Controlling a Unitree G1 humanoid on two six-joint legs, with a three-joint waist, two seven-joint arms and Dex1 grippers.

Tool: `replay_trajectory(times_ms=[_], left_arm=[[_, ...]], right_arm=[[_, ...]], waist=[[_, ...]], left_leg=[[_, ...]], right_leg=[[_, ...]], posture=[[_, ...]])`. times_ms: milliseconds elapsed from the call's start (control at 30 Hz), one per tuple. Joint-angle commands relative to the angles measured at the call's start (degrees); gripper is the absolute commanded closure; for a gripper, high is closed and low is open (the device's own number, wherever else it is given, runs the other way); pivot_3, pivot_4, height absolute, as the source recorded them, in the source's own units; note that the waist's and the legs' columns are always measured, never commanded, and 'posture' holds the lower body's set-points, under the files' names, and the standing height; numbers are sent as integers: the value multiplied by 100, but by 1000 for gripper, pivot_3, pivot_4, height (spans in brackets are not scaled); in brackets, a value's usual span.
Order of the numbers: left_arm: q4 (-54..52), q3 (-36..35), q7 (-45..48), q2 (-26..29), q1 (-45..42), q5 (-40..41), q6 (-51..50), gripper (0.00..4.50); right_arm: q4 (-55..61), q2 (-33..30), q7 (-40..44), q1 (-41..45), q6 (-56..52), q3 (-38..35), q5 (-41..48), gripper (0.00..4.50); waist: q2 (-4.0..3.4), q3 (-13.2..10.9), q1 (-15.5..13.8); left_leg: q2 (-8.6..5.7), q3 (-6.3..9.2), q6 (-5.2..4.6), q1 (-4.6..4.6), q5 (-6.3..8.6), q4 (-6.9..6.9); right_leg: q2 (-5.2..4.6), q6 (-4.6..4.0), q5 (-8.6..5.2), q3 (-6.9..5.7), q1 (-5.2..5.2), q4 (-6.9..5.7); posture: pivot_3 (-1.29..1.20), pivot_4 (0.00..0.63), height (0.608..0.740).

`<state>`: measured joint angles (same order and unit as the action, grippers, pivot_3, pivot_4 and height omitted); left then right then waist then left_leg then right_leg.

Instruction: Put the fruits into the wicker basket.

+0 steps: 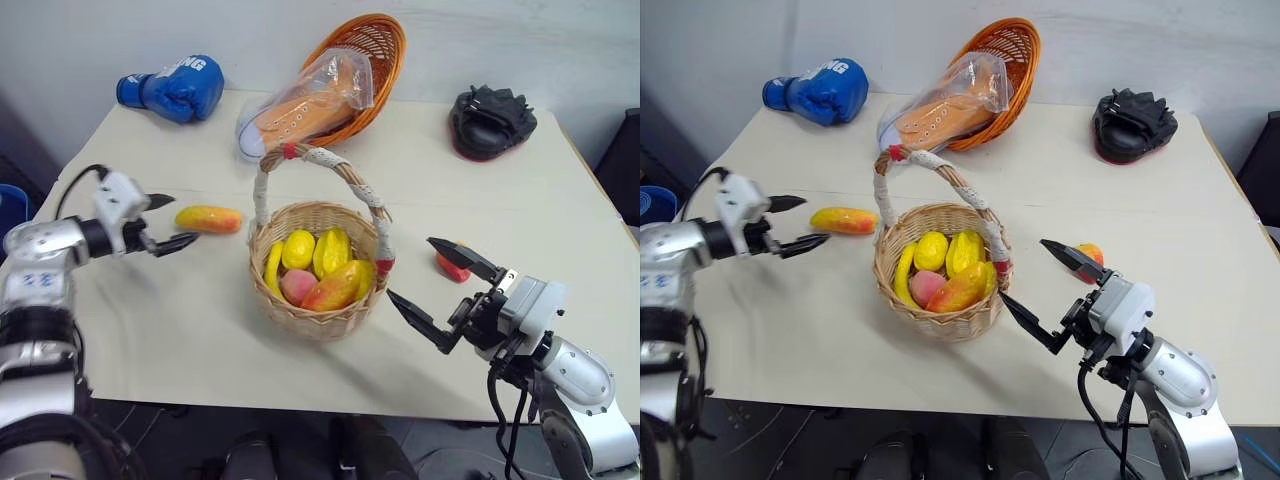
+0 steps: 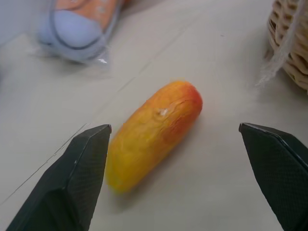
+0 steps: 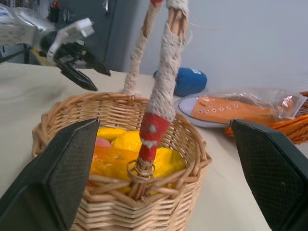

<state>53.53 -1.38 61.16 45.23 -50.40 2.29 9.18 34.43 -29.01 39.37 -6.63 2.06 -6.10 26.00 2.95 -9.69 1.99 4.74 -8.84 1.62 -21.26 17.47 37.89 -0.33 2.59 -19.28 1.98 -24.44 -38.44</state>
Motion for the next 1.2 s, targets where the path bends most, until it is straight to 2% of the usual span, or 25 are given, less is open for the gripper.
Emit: replay_trajectory(times_ms=[33,167,367,500,667,733,867,1000,1133,1200], left_arm=[[1118,463,-157,-105,-779,-692,603,20],[1886,799,-683,-419,-1373,-1207,725,20],[2278,1073,-1186,-763,-1707,-1702,611,20],[2368,1192,-1456,-965,-1769,-1959,564,873],[2432,1295,-1484,-973,-1840,-2203,359,2347],[2435,1252,-1514,-943,-1844,-2200,343,2666],[2313,444,-400,-673,-1932,-1338,740,2710],[2099,-183,876,-260,-2090,-674,722,2710],[1618,-363,2453,219,-1933,-237,660,2710],[289,-56,2964,602,-1317,664,-141,2710]], right_arm=[[149,42,-52,-38,114,-79,-28,0],[384,43,-173,-231,83,-167,-91,0],[760,56,-473,-595,-17,-348,-192,0],[897,81,-622,-799,21,-408,-305,0],[963,122,-763,-795,33,-417,-413,0],[955,121,-770,-806,43,-428,-418,0],[959,163,-786,-918,93,-424,-432,0],[890,135,-654,-928,124,-405,-293,0],[815,95,-557,-831,47,-357,-144,0],[734,-12,-433,-729,-20,-410,-33,0]], waist=[[0,0,6],[0,0,-12],[0,0,-31],[-1,0,-36],[-1,1,-38],[-2,1,-35],[-1,0,-23],[0,-1,-1],[-1,-1,4],[-3,-2,6]], left_leg=[[2,-6,2,-1,0,0],[0,-13,2,2,1,2],[-4,-13,-1,7,0,16],[-4,-10,0,9,-1,16],[-7,-13,4,16,-4,17],[-7,-13,5,17,-5,17],[-5,-14,11,15,-9,17],[-2,-42,16,8,-12,17],[-1,-60,19,13,-13,16],[-2,-60,19,14,-13,17]], right_leg=[[2,0,0,5,-6,-1],[-2,3,-2,13,-7,-6],[-10,7,-2,16,-4,-27],[-11,7,-2,15,-3,-33],[-10,7,-2,14,0,-36],[-9,7,-2,15,0,-39],[-6,6,-2,13,-3,-43],[-1,4,-4,2,-10,-44],[0,0,-6,-4,-7,-46],[-1,-1,-6,-6,-6,-47]], posture=[[0,150,740],[0,150,740],[0,150,740],[0,150,740],[0,150,740],[0,150,740],[0,150,740],[0,150,740],[0,150,740],[0,150,740]])
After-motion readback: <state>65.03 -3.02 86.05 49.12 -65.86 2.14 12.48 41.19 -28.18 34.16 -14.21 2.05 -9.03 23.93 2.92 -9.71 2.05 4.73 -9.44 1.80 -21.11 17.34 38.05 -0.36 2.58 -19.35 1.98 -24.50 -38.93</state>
